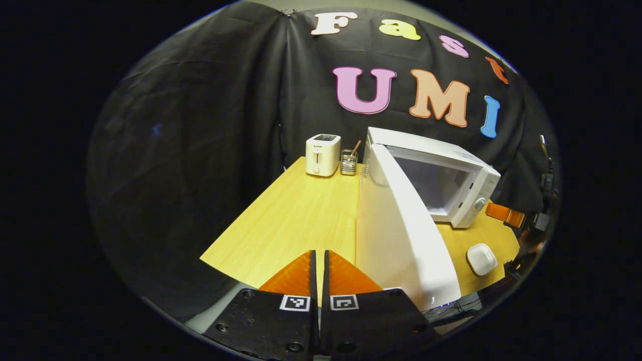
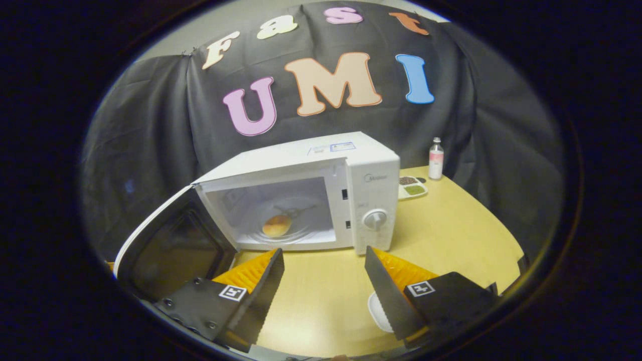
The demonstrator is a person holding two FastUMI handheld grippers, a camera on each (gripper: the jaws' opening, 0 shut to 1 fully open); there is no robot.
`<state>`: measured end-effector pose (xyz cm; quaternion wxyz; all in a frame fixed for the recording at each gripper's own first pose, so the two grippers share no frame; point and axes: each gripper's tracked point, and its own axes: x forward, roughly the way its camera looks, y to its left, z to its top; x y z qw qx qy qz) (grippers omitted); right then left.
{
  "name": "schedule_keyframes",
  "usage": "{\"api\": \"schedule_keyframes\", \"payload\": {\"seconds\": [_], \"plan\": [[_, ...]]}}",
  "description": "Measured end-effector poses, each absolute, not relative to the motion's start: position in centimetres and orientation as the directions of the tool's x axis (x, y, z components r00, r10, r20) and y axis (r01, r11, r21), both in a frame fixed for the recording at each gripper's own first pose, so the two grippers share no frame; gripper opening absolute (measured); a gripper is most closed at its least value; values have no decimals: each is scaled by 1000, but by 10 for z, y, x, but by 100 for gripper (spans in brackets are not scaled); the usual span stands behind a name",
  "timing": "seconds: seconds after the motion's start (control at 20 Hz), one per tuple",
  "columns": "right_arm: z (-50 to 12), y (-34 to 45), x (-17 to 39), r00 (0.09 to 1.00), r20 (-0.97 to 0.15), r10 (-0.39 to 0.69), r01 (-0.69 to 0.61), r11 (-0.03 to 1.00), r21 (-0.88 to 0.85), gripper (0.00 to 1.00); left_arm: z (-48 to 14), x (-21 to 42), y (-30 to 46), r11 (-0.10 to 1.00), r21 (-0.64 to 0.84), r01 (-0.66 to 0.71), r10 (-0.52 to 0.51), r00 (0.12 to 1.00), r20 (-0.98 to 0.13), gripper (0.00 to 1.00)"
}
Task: Open the microwave oven with the left hand, put the food in, and close the microwave oven.
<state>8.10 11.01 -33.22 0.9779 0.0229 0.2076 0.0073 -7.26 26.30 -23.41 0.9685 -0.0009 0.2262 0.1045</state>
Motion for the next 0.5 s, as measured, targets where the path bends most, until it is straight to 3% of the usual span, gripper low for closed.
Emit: {"api": "schedule_keyframes", "payload": {"seconds": [0.05,0.5], "plan": [[-329,105,76,914,-405,19,1,999,49,91,-235,-73,261,979,49,-199,200,874,-443,1],[-300,64,49,922,-388,-13,37,998,54,92,-235,-76,221,986,29,-163,159,881,-446,1]]}}
